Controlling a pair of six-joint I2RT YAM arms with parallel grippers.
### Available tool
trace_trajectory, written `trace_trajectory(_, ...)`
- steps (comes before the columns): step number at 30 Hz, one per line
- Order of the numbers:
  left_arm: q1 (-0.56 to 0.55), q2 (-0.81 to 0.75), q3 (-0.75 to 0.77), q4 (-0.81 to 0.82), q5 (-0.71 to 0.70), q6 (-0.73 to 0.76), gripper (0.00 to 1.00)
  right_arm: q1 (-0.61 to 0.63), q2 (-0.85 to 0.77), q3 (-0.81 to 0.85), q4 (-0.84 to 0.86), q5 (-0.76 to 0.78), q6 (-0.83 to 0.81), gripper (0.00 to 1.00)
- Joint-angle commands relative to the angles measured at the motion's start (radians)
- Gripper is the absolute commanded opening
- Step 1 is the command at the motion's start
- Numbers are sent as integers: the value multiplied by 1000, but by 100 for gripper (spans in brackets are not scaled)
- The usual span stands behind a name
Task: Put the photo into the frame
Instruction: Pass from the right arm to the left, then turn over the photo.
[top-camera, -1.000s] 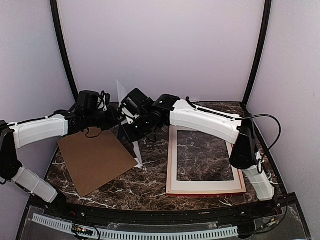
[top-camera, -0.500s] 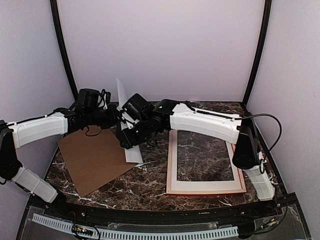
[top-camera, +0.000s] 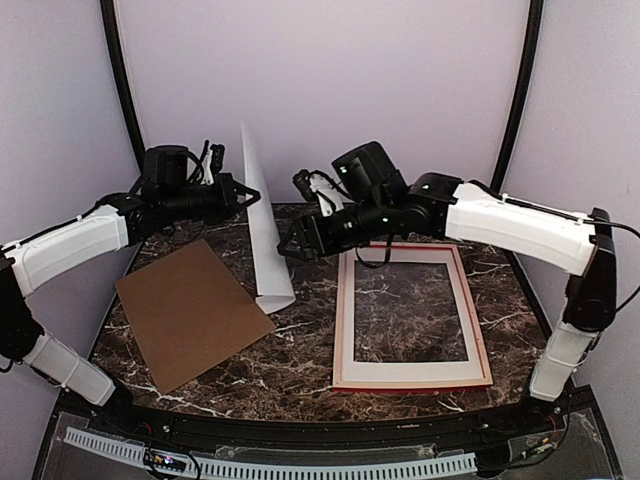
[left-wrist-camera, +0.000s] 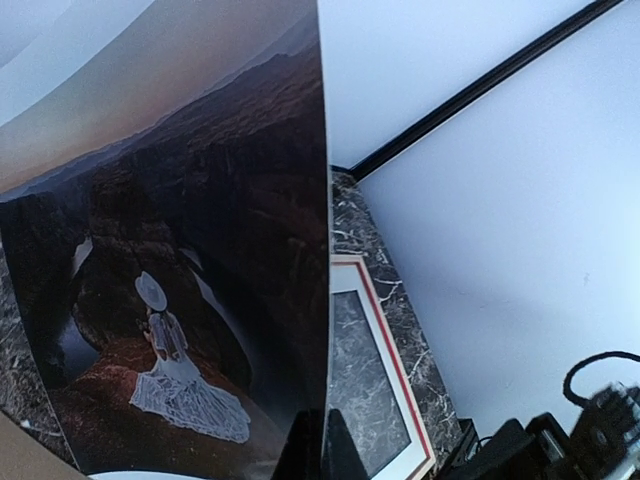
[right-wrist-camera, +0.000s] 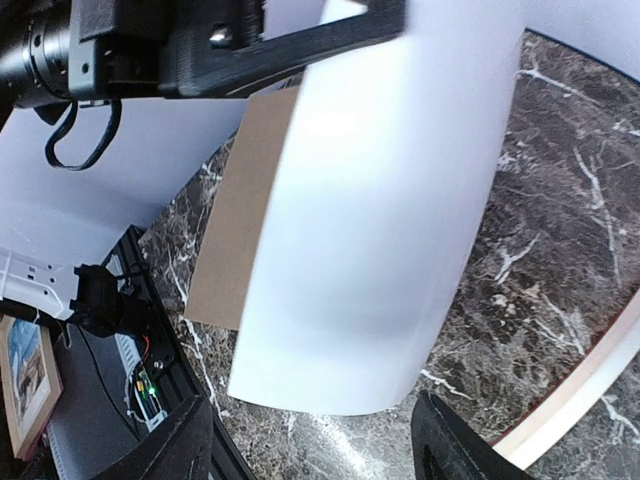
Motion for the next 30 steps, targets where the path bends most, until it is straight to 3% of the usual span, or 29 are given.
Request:
trace_trajectory(1,-3,-26,87,10,91,35,0,-77,-160,-152,58,39,8,69)
trace_trajectory(10,-9,-103,166,-57,219,56,0,-500,-402,-529,-35,213,-5,70)
trace_trajectory(17,-11,-164,180,-107,244,109,0,-818,-428,-720,-13,217,-68,71)
trace_trajectory(22,-11,-170,175,-151,241,128,0,-916,-365,-788,31,134,-95,69)
trace_trajectory(30,-11,-173,158,-176,226,146,0,-943,-265,-824,91,48,-107,63)
